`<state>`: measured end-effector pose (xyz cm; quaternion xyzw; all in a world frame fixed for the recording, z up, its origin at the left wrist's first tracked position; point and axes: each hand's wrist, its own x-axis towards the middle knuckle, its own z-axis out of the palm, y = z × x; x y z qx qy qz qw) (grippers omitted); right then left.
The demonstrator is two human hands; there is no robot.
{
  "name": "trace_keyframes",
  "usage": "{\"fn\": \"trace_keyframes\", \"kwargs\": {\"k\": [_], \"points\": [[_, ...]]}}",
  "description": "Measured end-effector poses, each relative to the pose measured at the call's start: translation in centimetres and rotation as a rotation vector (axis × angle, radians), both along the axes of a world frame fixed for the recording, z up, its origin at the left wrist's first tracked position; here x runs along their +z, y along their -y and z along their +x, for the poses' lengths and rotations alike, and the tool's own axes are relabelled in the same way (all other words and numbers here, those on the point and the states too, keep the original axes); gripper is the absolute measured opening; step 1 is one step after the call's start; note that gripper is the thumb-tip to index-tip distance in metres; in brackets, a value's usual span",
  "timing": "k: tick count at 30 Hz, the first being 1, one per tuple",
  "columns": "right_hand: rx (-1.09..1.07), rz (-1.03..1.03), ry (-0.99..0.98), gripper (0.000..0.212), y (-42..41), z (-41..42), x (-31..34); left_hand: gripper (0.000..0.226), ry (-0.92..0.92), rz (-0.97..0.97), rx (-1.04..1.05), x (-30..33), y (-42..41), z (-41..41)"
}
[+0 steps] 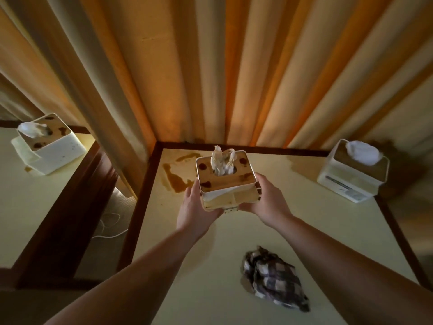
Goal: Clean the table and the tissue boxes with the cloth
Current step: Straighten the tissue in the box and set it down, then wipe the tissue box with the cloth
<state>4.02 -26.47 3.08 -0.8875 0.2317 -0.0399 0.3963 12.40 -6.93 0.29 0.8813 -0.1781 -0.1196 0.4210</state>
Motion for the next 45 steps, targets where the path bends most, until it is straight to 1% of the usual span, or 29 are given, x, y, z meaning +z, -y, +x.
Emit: {"fn": "trace_keyframes", "kwargs": {"k": [5, 8, 11, 14, 17, 20, 22, 24, 26, 27, 31, 32, 33, 35, 37, 41, 45], "points": [[-0.047, 0.067, -0.026, 0.087, 0.7, -6.0, -0.5, 0.102, -0.034, 0.028, -0.072, -0.7, 1.0, -3.9], [-0.037, 0.096, -0.003, 0.08, 0.9, -8.6, -0.8, 0.106, -0.072, 0.037, -0.106, -1.1, 1.3, -5.0], [0.016, 0.106, -0.015, 0.074, 1.0, -10.5, -1.0, 0.105, -0.089, 0.045, -0.15, -1.5, 1.5, -5.7], [0.027, 0.111, -0.056, 0.083, 1.4, -11.4, -1.7, 0.106, -0.082, 0.065, -0.165, -1.7, 1.7, -6.1], [0.013, 0.095, -0.128, 0.104, 1.9, -11.6, -2.5, 0.11, -0.093, 0.103, -0.17, -1.7, 1.8, -6.1], [-0.053, 0.101, -0.213, 0.109, 1.7, -12.2, -2.6, 0.118, -0.099, 0.176, -0.146, -1.7, 1.7, -6.3], [-0.114, 0.074, -0.233, 0.101, 1.4, -13.0, -2.8, 0.122, -0.12, 0.239, -0.091, -1.7, 1.3, -6.9], [-0.121, -0.012, -0.234, 0.079, 1.0, -14.2, -3.0, 0.116, -0.141, 0.296, -0.061, -2.0, 0.7, -7.8], [-0.074, -0.077, -0.22, 0.054, 0.4, -15.3, -3.3, 0.105, -0.148, 0.33, -0.08, -2.3, 0.0, -9.0], [-0.033, -0.091, -0.228, 0.047, 0.1, -15.9, -3.3, 0.099, -0.15, 0.344, -0.095, -2.4, -0.4, -9.6], [0.202, -0.09, -0.299, 0.037, -1.4, -17.2, -3.7, 0.081, -0.124, 0.388, -0.169, -2.9, -1.9, -11.4], [0.255, -0.1, -0.314, 0.037, -1.7, -17.5, -3.9, 0.079, -0.122, 0.39, -0.183, -3.0, -2.2, -11.7], [0.299, -0.13, -0.318, 0.043, -1.9, -17.8, -4.2, 0.078, -0.123, 0.391, -0.192, -3.1, -2.4, -11.8], [0.371, -0.225, -0.328, 0.062, -2.1, -18.1, -5.0, 0.078, -0.114, 0.393, -0.202, -3.3, -2.8, -12.0], [0.401, -0.29, -0.356, 0.069, -2.1, -18.1, -5.3, 0.078, -0.109, 0.396, -0.209, -3.5, -3.0, -12.1], [0.438, -0.347, -0.431, 0.074, -2.2, -17.1, -5.2, 0.077, -0.095, 0.398, -0.228, -3.5, -3.1, -12.0], [0.446, -0.354, -0.448, 0.062, -2.2, -16.2, -5.1, 0.069, -0.076, 0.36, -0.236, -3.4, -3.1, -11.9]]}}
